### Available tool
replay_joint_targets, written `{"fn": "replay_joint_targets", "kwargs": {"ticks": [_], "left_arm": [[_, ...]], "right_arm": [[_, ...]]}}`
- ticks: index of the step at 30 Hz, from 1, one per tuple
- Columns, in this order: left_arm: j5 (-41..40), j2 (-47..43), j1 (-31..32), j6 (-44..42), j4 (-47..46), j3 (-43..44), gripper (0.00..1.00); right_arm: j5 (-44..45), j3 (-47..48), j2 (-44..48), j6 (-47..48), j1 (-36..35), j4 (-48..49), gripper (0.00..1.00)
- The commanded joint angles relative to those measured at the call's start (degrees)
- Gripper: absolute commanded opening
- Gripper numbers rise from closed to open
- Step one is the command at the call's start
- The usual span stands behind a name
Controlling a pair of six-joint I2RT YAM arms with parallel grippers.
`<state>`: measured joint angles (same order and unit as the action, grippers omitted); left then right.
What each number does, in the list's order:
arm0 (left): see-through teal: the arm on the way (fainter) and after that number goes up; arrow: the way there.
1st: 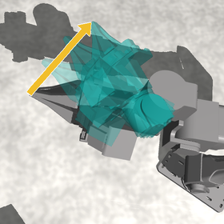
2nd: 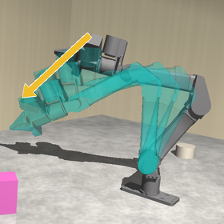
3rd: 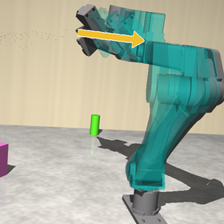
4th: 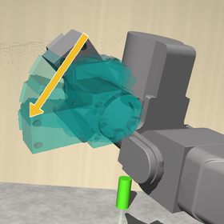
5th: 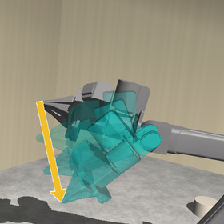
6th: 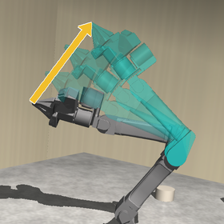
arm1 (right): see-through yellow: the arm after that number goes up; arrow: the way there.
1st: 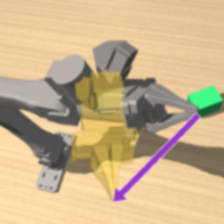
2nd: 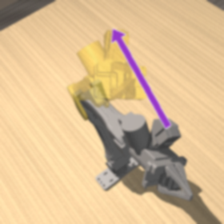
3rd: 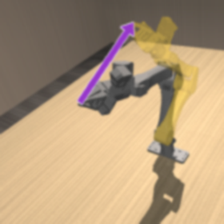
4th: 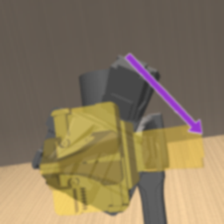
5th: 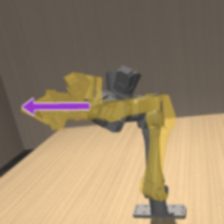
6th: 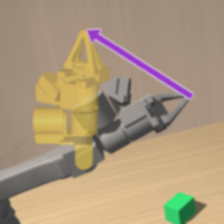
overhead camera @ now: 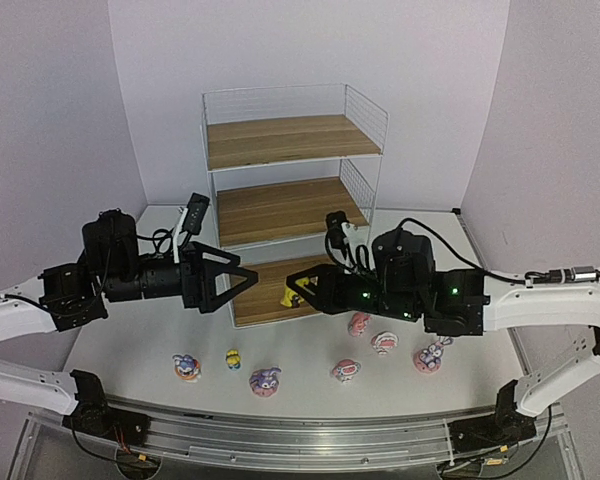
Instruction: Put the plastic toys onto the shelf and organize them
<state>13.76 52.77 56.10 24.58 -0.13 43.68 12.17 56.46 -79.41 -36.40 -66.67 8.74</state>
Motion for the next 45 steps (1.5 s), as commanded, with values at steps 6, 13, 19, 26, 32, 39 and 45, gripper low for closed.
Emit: {"fn": "replay_joint_targets", "kwargs": {"ticks": [6,13,19,26,32,39,45], "left_arm": [[-40.54,-0.72,0.00,25.49,37.36,5.37,1.00],[-45.64,2.46,-0.02,36.98,47.37,5.16,1.00],[-44.37,0.77,-0.11,38.36,44.60,1.60,1.00],[-43.81,-1.36,-0.11,37.91,43.29,0.35,1.00],[-43.75,-1.97,-0.11,37.89,42.84,0.15,1.00],[-42.40,-3.59,-0.11,38.18,41.19,-1.66,1.00],[-42.29,-5.22,-0.11,38.61,41.20,-2.20,1.00]], "right_arm": [[17.69,-0.05,-12.02,3.45,-0.30,4.45,0.00],[23.34,1.95,-24.04,6.73,-0.77,15.50,0.00],[26.60,2.87,-29.48,10.35,-0.91,22.11,0.00],[30.93,4.96,-34.29,13.45,-0.84,27.23,0.00],[32.83,5.32,-37.66,12.78,-0.29,30.64,0.00],[32.82,5.20,-40.15,13.92,1.03,35.71,0.00],[34.10,6.28,-41.98,15.11,1.76,36.47,0.01]]}}
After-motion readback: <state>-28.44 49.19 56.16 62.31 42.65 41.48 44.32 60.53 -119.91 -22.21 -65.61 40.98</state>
